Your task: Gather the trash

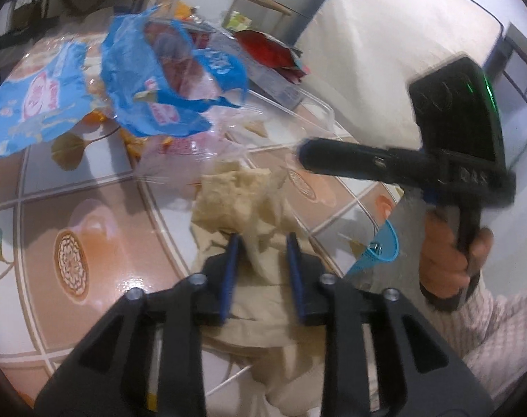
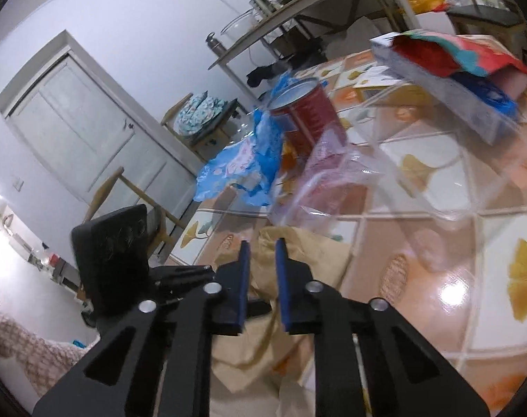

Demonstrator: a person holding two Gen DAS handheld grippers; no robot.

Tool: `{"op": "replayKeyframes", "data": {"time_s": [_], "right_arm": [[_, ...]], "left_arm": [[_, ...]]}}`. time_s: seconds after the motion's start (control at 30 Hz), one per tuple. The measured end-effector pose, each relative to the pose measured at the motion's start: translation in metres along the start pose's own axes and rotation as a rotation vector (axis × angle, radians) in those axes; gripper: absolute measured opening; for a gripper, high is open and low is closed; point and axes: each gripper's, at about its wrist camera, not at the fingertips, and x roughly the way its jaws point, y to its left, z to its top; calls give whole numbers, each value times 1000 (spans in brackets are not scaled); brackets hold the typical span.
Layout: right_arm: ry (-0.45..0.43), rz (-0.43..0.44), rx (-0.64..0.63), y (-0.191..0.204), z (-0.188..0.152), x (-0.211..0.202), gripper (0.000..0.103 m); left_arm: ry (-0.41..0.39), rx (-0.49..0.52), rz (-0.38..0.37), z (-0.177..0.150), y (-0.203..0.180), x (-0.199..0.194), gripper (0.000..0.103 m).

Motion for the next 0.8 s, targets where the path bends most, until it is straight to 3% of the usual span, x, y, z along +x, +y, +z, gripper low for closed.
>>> {"op": "replayKeyframes", "data": {"time_s": [0.27,0.37,0.47,0.57,0.67,0.8], "right_arm": [[153,-118,-7,-9,-3,42,8],[168,-117,10,-15,-7,45,6],[169,-117,9,-16,-9,44,6],[172,-110,18,-18,-9,45,6],[175,-88,46,-23,-8,43,6],[174,-70,64,-26,-8,44,6]], "left_arm": [[1,75,-12,4,-17,12,51],[-2,81,-3,7,-19,9,58],[-21,108,60,7,-25,3,64],[-20,200,135,4,-41,2,68],[29,294,177,-3,-53,11,69],[87,328,271,-9,-56,30,69]]}}
